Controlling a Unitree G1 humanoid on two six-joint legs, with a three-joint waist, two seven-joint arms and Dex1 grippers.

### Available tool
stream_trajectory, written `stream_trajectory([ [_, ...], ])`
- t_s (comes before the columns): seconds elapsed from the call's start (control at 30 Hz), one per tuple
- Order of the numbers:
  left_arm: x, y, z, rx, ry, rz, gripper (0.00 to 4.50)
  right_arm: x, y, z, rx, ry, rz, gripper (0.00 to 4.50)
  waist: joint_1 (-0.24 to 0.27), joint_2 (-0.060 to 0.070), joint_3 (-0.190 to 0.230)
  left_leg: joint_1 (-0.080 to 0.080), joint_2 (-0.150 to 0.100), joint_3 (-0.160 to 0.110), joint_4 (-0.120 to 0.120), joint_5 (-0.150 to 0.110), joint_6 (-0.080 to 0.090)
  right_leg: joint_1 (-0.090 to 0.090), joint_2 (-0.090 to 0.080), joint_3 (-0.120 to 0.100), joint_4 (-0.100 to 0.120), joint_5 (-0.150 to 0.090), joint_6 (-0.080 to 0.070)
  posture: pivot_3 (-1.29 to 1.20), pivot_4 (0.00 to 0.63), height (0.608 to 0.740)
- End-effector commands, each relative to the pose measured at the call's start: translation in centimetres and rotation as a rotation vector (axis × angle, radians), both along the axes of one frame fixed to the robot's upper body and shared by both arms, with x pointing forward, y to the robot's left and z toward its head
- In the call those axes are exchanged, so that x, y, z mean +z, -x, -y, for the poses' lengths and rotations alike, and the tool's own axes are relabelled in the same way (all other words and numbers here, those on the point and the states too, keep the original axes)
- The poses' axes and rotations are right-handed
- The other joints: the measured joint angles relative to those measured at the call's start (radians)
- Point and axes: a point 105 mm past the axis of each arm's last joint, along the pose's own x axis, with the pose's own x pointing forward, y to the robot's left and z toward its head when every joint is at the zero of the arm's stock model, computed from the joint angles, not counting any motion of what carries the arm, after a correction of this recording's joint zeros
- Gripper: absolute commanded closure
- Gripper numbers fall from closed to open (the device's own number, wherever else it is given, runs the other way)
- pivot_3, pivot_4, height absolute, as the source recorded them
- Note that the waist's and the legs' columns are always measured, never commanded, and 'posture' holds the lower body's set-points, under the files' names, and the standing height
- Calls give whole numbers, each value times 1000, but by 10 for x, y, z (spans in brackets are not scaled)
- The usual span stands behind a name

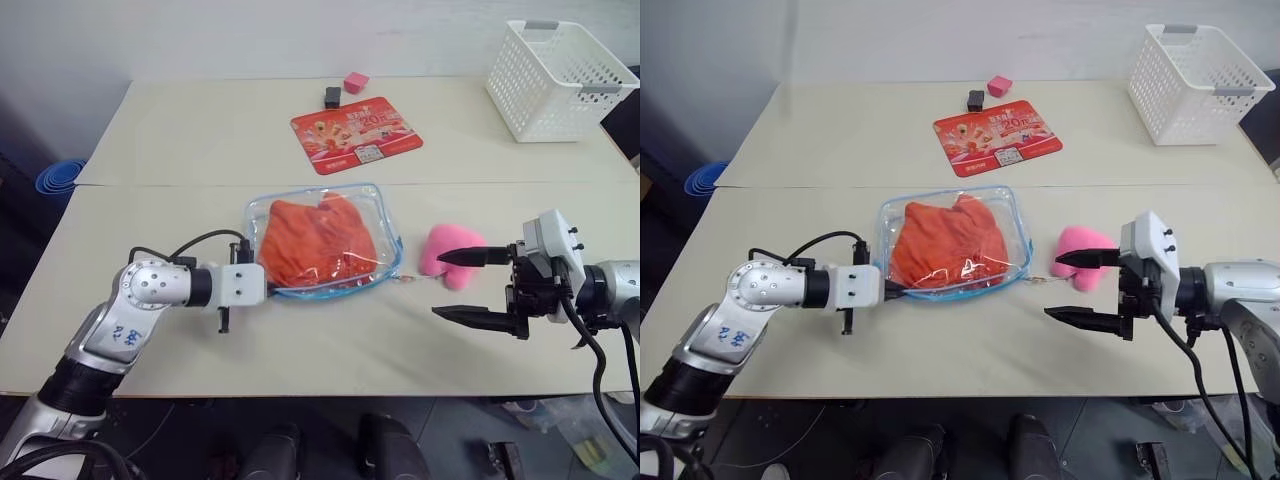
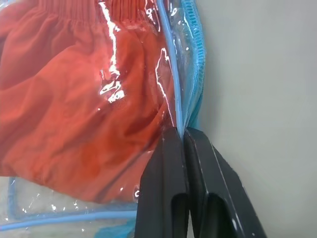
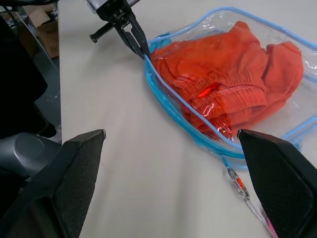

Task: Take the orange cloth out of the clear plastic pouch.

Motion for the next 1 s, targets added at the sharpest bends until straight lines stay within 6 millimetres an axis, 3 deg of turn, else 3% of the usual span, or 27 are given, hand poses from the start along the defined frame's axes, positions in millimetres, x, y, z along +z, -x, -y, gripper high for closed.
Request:
stream_trajectory([
  [0.03, 10, 17, -1, -78, -17, 28, 4461, 9, 4, 6, 4, 28, 45, 0, 1, 0, 0, 0, 0, 0, 0, 0, 0, 0, 0, 0, 0, 0, 0, 0, 150, 740],
  [0.2, 11, 18, -11, -85, -56, 65, 4461, 6, 6, 10, 5, 31, 29, 0, 3, 0, 0, 0, 0, 0, 0, 0, 0, 0, -1, 0, -1, 0, 0, 0, 150, 740],
  [0.3, 9, 9, -16, -79, -98, 107, 4461, 4, 6, 11, 3, 34, 26, 0, 2, 0, 0, 0, 0, 0, 0, 0, 0, 0, -1, 0, -1, 0, 0, 0, 150, 740],
  [0.63, 19, -2, -7, -25, -10, 116, 4461, -2, 2, 23, -75, 26, 29, 0, 2, 0, 0, 0, -1, 0, 0, 0, 1, 0, 0, 0, 0, 0, 0, 0, 150, 740],
  [0.8, 23, 7, -4, -12, 59, 35, 3225, -9, 3, 26, -95, 23, 20, 0, 2, 0, 0, 0, 0, 0, 0, 0, 0, 0, 0, 0, 1, 0, 0, 0, 150, 740],
  [0.93, 26, 18, -6, -27, 57, -7, 2010, -11, -4, 33, -150, 23, 36, 0, 0, 0, 0, 0, 0, 0, 0, 0, 0, 0, 0, 0, 0, 0, 0, 0, 150, 740],
  [1.0, 38, 29, -6, 1, 163, -99, 1379, -15, -15, 43, -231, 23, 62, 0, 0, 0, 0, 0, 0, 0, 0, 0, 0, 0, 0, 0, 0, 0, 0, 0, 150, 740],
])
